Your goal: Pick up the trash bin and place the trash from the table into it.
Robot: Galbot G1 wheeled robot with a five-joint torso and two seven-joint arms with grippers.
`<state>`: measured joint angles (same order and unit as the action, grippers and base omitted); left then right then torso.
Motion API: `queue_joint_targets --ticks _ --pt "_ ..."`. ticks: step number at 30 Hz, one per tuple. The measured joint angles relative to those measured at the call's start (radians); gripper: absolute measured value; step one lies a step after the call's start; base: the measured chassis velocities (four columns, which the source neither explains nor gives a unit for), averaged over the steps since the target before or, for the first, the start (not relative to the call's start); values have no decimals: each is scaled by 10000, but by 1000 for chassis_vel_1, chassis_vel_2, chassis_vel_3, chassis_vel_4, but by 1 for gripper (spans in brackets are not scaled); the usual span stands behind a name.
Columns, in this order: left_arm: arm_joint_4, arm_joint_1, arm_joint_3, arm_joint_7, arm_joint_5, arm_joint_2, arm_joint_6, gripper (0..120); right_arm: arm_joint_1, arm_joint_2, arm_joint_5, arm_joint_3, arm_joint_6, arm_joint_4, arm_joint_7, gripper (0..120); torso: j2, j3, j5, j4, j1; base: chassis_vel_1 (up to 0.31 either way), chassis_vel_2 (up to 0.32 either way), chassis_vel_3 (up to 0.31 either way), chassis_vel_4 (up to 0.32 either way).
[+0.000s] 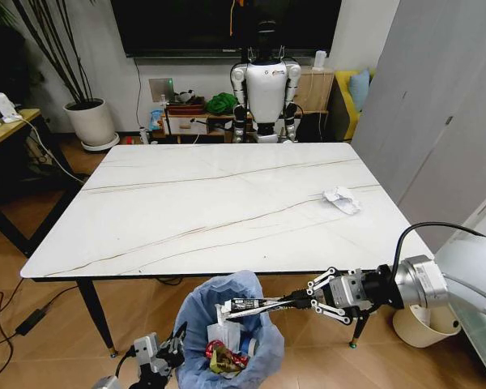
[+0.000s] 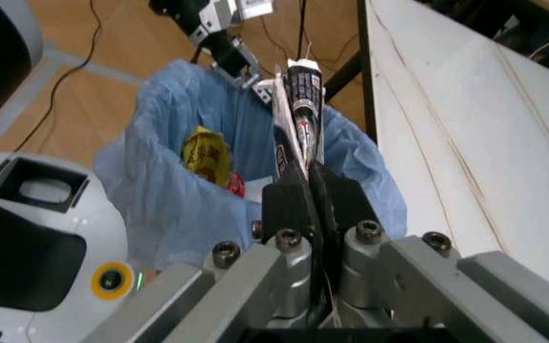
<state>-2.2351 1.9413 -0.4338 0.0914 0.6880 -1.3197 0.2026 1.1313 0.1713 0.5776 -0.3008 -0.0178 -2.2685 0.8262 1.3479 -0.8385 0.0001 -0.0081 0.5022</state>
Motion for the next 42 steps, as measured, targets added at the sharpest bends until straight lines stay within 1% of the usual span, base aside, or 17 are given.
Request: queue_joint_targets --ticks 9,16,25,28,29,30,32,33,36,38,39,41,42 --pt "337 -311 320 -19 1 -109 28 0 20 1 -494 133 60 -137 -113 0 0 0 0 1 0 0 0 0 0" --pt "690 -637 646 -171 -19 -395 31 0 46 91 -704 440 -149 -56 -114 0 0 0 -1 1 0 0 0 0 0" --pt "742 -668 758 -188 -70 -417 31 0 20 138 -839 617 -307 -13 -109 0 0 0 -1 1 -1 0 0 0 0" --pt "662 -624 724 -189 -70 -396 33 0 -11 147 -839 663 -356 6 -190 15 0 0 -1 1 -1 0 0 0 0" --pt "662 -624 724 -189 -70 -396 33 0 -11 147 -839 663 -356 6 -190 15 0 0 -1 1 -1 0 0 0 0" --pt "645 -614 717 -189 -69 -395 33 0 -9 155 -839 663 -360 8 -195 19 0 0 -1 1 -1 0 0 0 0" --pt "610 -594 702 -189 -68 -395 36 0 14 175 -850 665 -369 14 -198 30 0 0 -1 1 -1 0 0 0 0" --pt "610 -594 702 -189 -68 -395 36 0 14 175 -850 665 -369 14 -198 30 0 0 -1 1 -1 0 0 0 0" --pt "580 -588 696 -188 -66 -398 41 0 22 196 -851 658 -371 21 -200 43 0 0 -1 1 -2 0 0 0 0" --pt "576 -587 696 -189 -66 -400 41 0 23 198 -850 655 -371 27 -202 45 0 0 -1 1 -2 0 0 0 0" --pt "558 -571 691 -189 -66 -410 43 0 30 226 -839 631 -381 81 -219 53 0 0 -3 1 -3 0 0 0 0" --pt "519 -525 651 -189 -77 -418 43 0 40 339 -685 585 -383 174 -477 63 0 0 -3 1 -2 0 0 0 0" --pt "519 -525 651 -189 -77 -418 43 0 40 339 -685 585 -383 174 -477 63 0 0 -3 1 -2 0 0 0 0"
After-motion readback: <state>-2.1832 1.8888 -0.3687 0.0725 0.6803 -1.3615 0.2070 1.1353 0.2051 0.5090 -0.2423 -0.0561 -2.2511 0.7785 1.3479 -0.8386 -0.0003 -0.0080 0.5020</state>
